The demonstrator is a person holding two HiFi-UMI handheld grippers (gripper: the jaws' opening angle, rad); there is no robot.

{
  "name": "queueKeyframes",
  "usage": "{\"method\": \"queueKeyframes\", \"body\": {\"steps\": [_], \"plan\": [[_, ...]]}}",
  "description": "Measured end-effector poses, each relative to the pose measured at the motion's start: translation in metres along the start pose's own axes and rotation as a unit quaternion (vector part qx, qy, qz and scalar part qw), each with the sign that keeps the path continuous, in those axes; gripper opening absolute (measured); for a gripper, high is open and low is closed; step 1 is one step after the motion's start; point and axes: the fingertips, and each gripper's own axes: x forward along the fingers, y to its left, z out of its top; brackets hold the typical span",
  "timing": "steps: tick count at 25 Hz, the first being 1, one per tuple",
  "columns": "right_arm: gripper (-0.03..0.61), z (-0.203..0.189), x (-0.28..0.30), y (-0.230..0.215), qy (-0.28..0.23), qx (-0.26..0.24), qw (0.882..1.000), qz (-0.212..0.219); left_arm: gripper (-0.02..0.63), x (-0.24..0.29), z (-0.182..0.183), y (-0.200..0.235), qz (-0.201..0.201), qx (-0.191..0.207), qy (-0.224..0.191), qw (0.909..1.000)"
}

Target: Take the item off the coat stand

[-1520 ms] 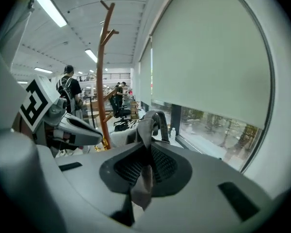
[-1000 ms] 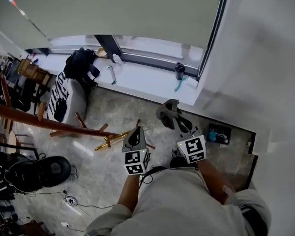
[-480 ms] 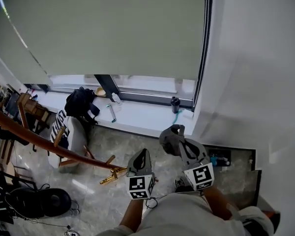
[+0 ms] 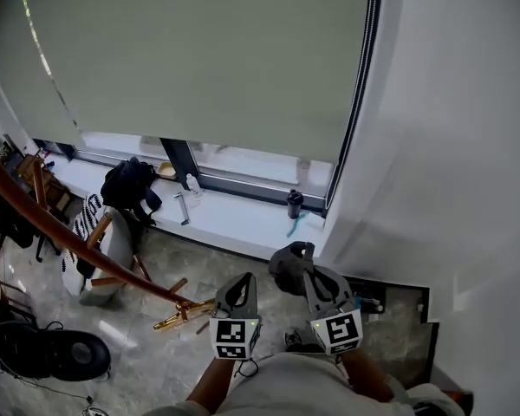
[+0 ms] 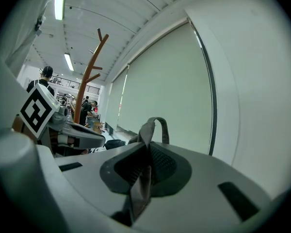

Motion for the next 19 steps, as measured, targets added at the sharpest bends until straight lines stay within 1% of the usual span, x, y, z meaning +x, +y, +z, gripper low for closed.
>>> {"method": "queueKeyframes", "body": {"steps": [6, 9, 14, 19], "plan": [[0.021, -0.002, -0.007, 0.002, 0.004, -0.004, 1.000, 0.000, 0.011, -0.004, -0.005, -0.004, -0.004, -0.007, 0.009, 0.9999], [0.021, -0.003, -0.012, 0.001, 0.008, -0.009, 1.000, -0.001, 0.011, -0.005, -0.006, -0.008, -0.006, -0.009, 0.007, 0.9999], [0.021, -0.006, -0.025, -0.002, 0.011, -0.013, 1.000, -0.013, 0.011, -0.008, -0.010, -0.019, -0.012, -0.011, 0.003, 0.9999], [0.021, -0.006, -0.029, -0.003, 0.022, -0.006, 1.000, -0.019, 0.011, -0.011, -0.010, -0.020, -0.014, -0.014, 0.011, 0.9997]]}}
